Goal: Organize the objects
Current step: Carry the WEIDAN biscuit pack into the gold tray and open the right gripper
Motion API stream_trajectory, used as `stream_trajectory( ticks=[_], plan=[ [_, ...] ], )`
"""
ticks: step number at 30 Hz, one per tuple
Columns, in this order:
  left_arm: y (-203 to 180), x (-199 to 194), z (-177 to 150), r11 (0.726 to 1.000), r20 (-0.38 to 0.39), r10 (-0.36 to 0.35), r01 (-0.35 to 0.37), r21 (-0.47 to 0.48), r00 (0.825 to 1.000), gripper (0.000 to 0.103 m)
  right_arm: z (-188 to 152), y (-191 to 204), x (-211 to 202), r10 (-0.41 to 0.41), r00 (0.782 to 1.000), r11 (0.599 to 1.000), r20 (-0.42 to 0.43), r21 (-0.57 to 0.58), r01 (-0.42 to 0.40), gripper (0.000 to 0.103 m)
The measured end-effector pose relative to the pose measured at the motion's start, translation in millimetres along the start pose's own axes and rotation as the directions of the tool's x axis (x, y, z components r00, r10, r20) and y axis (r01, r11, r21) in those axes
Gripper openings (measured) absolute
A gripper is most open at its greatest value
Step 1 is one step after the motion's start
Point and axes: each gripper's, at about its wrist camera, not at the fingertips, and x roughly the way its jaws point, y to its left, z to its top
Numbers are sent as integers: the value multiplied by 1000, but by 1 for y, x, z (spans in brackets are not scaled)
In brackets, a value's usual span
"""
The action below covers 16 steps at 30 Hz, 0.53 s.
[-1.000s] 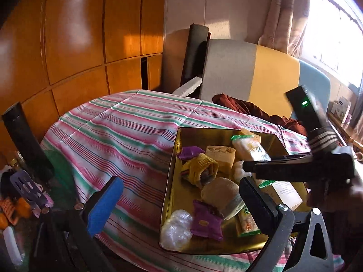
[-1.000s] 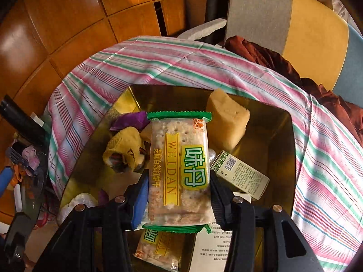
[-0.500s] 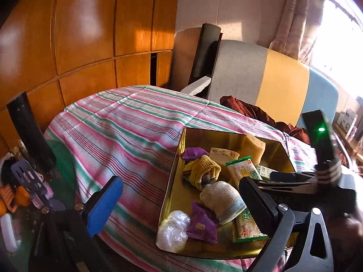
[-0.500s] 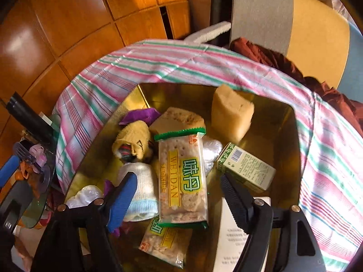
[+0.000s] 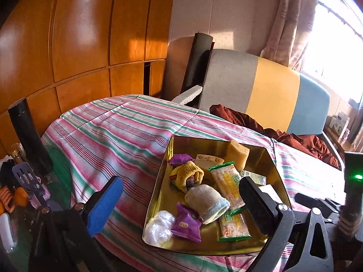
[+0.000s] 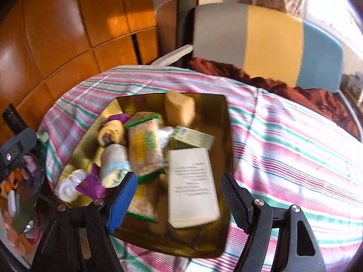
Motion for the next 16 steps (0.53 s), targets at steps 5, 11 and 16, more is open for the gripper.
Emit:
stream_trajectory(
  ticks=[5, 11, 16],
  plan=[
    [-13, 2, -10, 1000, -36, -17, 18, 23, 999, 103, -12, -14, -11, -75, 996, 997, 45, 18, 74, 77],
    [-24, 2, -18, 998, -34, -9, 12, 64, 999, 103, -16, -22, -14, -86, 995, 996, 57, 17, 86, 77],
    [-23, 4, -19, 998, -39, -3, 5, 56, 999, 102, -16, -20, -14, -81, 995, 997, 59, 7, 81, 77]
  ],
)
